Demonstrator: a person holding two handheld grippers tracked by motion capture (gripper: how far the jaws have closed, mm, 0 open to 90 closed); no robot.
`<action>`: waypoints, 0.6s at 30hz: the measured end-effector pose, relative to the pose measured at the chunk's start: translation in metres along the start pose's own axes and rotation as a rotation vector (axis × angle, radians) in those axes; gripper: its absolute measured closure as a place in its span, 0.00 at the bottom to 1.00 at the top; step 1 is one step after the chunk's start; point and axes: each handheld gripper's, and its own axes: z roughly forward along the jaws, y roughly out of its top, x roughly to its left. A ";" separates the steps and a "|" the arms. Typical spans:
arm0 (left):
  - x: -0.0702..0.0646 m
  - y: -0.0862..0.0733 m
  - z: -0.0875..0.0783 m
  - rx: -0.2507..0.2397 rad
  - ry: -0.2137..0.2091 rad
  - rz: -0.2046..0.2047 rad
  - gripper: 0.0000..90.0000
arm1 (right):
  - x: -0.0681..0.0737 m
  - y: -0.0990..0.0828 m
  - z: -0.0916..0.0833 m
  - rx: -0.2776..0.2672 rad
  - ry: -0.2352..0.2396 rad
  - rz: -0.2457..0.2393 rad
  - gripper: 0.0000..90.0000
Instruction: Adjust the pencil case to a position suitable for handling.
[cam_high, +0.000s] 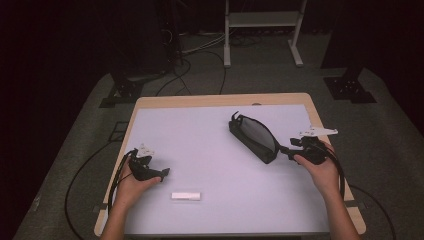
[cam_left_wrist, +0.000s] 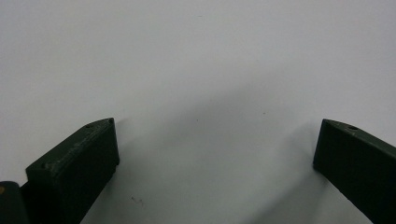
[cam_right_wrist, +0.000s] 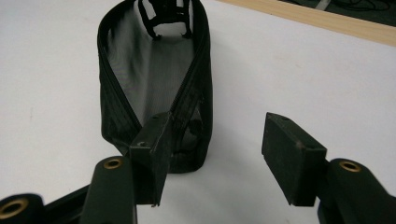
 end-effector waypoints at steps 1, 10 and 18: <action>0.000 0.000 0.000 0.000 0.000 0.000 0.00 | 0.000 0.001 0.001 -0.001 0.000 -0.003 0.46; 0.000 0.000 0.000 0.000 0.000 0.001 0.00 | 0.001 0.011 0.006 -0.015 0.010 -0.001 0.47; 0.000 0.000 0.000 0.001 0.000 0.002 0.00 | 0.001 0.022 0.012 -0.029 0.026 0.007 0.48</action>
